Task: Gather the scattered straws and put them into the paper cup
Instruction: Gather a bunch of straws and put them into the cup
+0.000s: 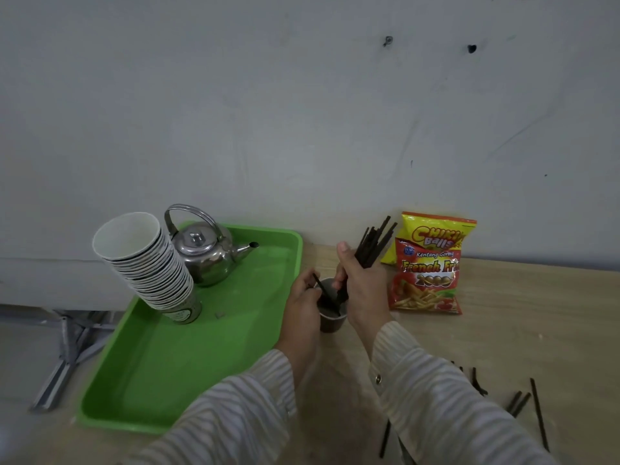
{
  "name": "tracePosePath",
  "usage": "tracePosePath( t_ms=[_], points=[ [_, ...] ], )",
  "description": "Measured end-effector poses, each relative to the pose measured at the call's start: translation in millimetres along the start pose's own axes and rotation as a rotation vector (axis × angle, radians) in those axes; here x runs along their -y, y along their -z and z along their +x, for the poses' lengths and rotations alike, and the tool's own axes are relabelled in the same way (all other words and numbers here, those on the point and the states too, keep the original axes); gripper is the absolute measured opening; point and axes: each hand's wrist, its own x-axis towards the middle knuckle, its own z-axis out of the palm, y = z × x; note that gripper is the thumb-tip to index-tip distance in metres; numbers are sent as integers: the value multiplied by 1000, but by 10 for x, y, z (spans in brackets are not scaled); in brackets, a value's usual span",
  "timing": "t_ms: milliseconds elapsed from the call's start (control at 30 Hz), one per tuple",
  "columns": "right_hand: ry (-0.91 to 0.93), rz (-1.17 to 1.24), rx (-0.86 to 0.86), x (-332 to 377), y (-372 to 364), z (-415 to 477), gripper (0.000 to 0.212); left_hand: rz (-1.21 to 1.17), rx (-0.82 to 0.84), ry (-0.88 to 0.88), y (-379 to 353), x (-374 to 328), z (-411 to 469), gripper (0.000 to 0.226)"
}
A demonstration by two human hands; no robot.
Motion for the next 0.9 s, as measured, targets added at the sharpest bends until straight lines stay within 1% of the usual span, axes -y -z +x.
tracePosePath(
  t_ms=[100, 167, 267, 400, 533, 633, 767, 900],
  points=[
    [35, -67, 42, -19, 13, -8, 43, -71, 13, 26, -18, 2, 6, 35],
    [57, -70, 51, -19, 13, -8, 39, -72, -2, 17, -26, 0, -2, 33],
    [104, -69, 66, -16, 7, -4, 31, -71, -30, -4, -44, 6, 4, 35],
    [116, -75, 70, 0, 0, -14, 29, -62, -41, -18, -55, 13, 25, 36],
    [131, -99, 50, 32, -7, -30, 30, -54, -46, -18, -61, 17, 32, 37],
    [116, -65, 25, 81, -7, -58, 26, -51, -52, -7, -61, 24, 32, 37],
    [160, -84, 0, 199, 14, -85, 22, -56, -64, -34, -44, 14, 14, 35],
    [184, -109, -40, 299, 107, -125, 20, -35, -78, -53, -19, 18, -67, 43]
  ],
)
